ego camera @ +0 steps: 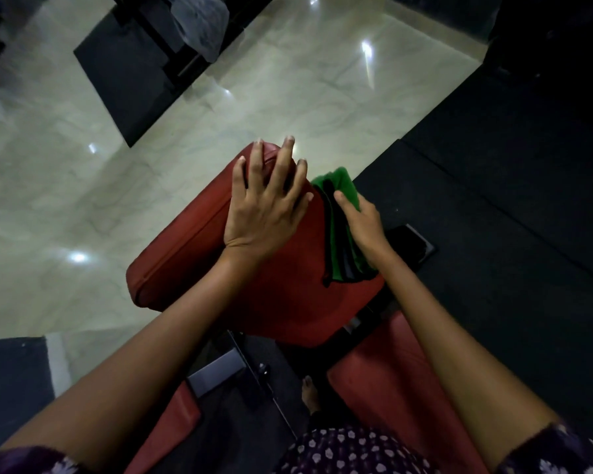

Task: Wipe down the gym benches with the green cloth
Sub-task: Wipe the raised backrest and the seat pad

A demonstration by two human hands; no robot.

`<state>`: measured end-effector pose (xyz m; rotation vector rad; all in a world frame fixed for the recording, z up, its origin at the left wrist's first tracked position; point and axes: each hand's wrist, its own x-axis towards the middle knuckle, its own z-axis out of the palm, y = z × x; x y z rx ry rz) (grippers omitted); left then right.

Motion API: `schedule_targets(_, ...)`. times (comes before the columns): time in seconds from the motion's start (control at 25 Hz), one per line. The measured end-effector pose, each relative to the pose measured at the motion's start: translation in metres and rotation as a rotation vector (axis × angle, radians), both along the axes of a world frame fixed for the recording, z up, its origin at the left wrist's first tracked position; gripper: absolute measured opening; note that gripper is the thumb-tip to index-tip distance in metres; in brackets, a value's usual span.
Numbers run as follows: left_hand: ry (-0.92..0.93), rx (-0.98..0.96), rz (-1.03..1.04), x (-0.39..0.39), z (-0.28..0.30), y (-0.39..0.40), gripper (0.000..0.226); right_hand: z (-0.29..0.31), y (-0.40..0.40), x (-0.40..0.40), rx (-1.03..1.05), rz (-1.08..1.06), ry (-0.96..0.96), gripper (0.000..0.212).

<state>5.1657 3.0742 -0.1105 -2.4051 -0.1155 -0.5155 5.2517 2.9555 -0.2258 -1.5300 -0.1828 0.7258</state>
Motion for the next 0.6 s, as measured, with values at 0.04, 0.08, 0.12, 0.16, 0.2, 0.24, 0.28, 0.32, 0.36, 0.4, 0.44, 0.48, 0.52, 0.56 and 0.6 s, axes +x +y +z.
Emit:
schedule_targets(0.04,0.0,0.001,-0.003,0.0,0.0,0.0,0.043,0.002,0.001,-0.002,0.028,-0.012,-0.026,0.028)
schedule_targets(0.08,0.003,-0.003,-0.004,0.0,-0.001,-0.001,0.043,-0.005,-0.002,-0.005,0.032,-0.028,-0.042,0.03)
schedule_targets(0.12,0.009,-0.004,-0.002,0.001,-0.001,-0.003,0.045,-0.017,-0.007,-0.009,0.01,-0.042,-0.039,0.032)
schedule_targets(0.16,0.015,0.001,0.002,0.001,-0.002,-0.004,0.046,-0.035,-0.016,-0.012,-0.047,-0.044,-0.013,0.035)
schedule_targets(0.2,0.023,0.009,0.007,0.001,-0.004,-0.005,0.048,-0.051,-0.026,-0.014,-0.131,-0.025,0.026,0.037)
schedule_targets(0.24,0.029,0.016,0.012,0.001,-0.005,-0.005,0.049,-0.064,-0.036,-0.013,-0.22,0.006,0.076,0.04)
schedule_targets(0.28,0.034,0.019,0.017,0.001,-0.005,-0.005,0.049,-0.072,-0.041,-0.011,-0.282,0.037,0.128,0.04)
schedule_targets(0.32,0.039,0.018,0.021,0.0,-0.004,-0.005,0.049,-0.076,-0.042,-0.009,-0.304,0.058,0.158,0.04)
schedule_targets(0.36,0.042,0.017,0.023,0.0,-0.004,-0.004,0.049,-0.074,-0.039,-0.008,-0.275,0.061,0.159,0.039)
schedule_targets(0.4,0.042,0.023,0.023,-0.001,-0.003,-0.003,0.049,-0.069,-0.034,-0.007,-0.211,0.043,0.144,0.037)
schedule_targets(0.44,0.038,0.034,0.022,0.0,-0.001,-0.002,0.049,-0.061,-0.028,-0.007,-0.131,0.011,0.128,0.035)
schedule_targets(0.48,0.032,0.044,0.021,0.001,0.002,-0.001,0.049,-0.057,-0.024,-0.008,-0.068,-0.021,0.121,0.034)
schedule_targets(0.52,0.032,0.045,0.025,0.002,0.003,-0.001,0.049,-0.059,-0.023,-0.009,-0.038,-0.045,0.122,0.034)
schedule_targets(0.56,0.038,0.038,0.031,0.003,0.004,-0.002,0.048,-0.067,-0.025,-0.012,-0.051,-0.055,0.131,0.035)
schedule_targets(0.6,0.045,0.03,0.036,0.002,0.003,-0.004,0.048,-0.078,-0.029,-0.014,-0.092,-0.059,0.142,0.037)
